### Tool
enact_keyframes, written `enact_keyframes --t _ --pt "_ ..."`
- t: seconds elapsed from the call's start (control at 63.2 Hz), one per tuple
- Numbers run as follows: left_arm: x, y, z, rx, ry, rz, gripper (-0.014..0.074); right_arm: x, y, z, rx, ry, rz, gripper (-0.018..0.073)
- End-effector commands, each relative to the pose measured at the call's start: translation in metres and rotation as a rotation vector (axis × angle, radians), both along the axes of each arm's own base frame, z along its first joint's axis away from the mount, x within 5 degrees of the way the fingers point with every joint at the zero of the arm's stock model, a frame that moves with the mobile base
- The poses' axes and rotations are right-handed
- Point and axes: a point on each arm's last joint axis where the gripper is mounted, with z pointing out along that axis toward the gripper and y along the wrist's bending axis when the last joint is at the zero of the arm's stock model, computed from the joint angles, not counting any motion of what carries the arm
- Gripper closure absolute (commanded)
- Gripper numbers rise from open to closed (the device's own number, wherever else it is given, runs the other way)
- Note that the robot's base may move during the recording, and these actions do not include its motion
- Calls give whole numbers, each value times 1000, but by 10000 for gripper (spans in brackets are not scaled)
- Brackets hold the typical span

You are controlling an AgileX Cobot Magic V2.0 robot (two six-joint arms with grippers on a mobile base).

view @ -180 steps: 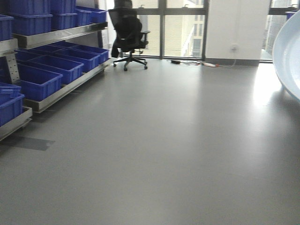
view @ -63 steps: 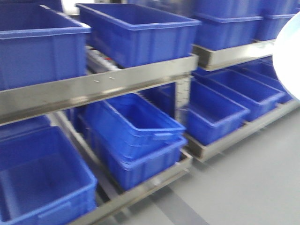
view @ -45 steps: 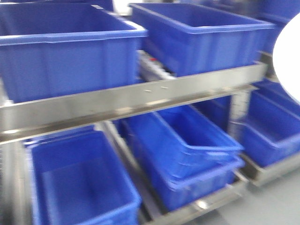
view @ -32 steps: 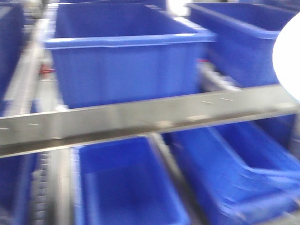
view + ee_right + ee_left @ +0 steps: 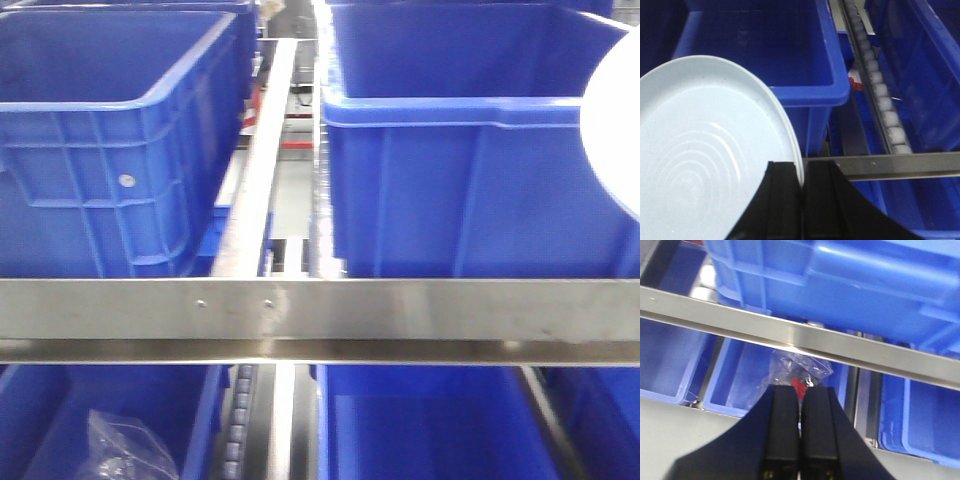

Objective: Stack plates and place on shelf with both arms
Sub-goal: 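Turn and drive the base up to the rack of blue bins, then lower the plate stack into the blue bin and open the right gripper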

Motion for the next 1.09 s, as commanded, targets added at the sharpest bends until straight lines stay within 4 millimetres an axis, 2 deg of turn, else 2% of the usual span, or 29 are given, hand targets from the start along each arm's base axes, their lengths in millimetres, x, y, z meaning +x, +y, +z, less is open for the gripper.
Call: enact_keyframes --t 0.0,1.076 --pt "6 -1 14 -13 -99 -5 501 2 1 18 -20 -123 16 531" --pt "6 -1 14 -13 -99 -5 501 2 1 18 -20 -123 22 531"
